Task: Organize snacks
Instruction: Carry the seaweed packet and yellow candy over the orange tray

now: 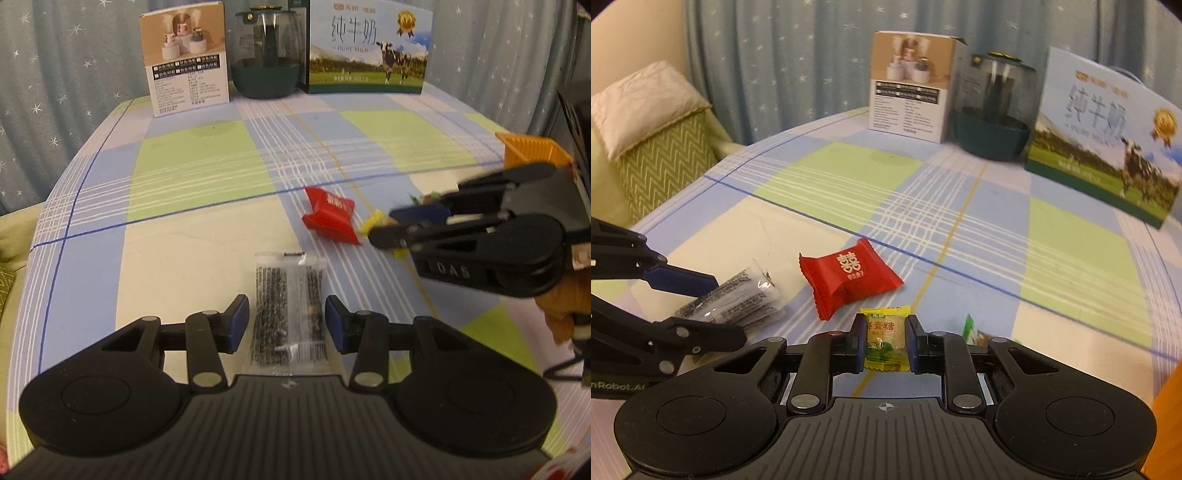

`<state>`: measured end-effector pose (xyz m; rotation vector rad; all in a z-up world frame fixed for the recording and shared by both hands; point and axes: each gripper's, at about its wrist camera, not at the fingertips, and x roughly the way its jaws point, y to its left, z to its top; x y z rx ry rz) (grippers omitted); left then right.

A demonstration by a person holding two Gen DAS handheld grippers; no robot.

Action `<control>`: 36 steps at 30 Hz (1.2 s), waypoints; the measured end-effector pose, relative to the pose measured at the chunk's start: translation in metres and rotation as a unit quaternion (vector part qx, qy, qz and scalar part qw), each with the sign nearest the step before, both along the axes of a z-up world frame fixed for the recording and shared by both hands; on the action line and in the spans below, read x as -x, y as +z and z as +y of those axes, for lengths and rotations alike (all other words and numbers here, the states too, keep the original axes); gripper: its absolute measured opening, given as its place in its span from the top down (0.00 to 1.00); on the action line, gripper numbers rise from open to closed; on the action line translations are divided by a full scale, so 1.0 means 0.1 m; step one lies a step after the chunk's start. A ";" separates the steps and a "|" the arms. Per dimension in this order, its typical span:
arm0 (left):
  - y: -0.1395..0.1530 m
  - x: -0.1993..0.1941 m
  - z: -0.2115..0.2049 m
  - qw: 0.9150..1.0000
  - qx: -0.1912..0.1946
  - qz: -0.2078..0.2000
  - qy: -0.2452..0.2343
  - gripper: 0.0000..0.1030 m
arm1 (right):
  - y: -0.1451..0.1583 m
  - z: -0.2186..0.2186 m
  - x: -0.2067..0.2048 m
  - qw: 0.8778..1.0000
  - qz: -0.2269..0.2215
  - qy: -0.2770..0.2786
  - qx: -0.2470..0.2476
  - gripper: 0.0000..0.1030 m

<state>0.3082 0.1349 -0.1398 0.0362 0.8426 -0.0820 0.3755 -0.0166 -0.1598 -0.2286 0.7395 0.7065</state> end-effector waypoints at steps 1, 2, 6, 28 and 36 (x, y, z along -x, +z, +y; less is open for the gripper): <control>0.00 -0.01 0.00 1.000 0.000 -0.003 0.001 0.60 | 0.01 -0.01 0.01 1.000 0.004 -0.003 -0.002 0.79; 0.00 -0.02 -0.01 1.000 -0.003 -0.005 0.001 0.60 | 0.02 -0.03 0.02 1.000 0.007 -0.006 -0.004 0.79; -0.05 -0.06 -0.02 1.000 -0.006 -0.004 -0.002 0.60 | 0.07 -0.05 0.08 1.000 0.012 -0.017 -0.013 0.79; 0.14 0.23 -0.31 1.000 0.009 -0.006 -0.005 0.67 | 0.37 -0.44 0.45 0.993 0.037 -0.098 -0.058 0.79; 0.29 0.66 -0.52 0.999 0.035 -0.014 0.014 0.67 | 0.54 -0.75 0.94 0.989 0.036 -0.126 -0.071 0.79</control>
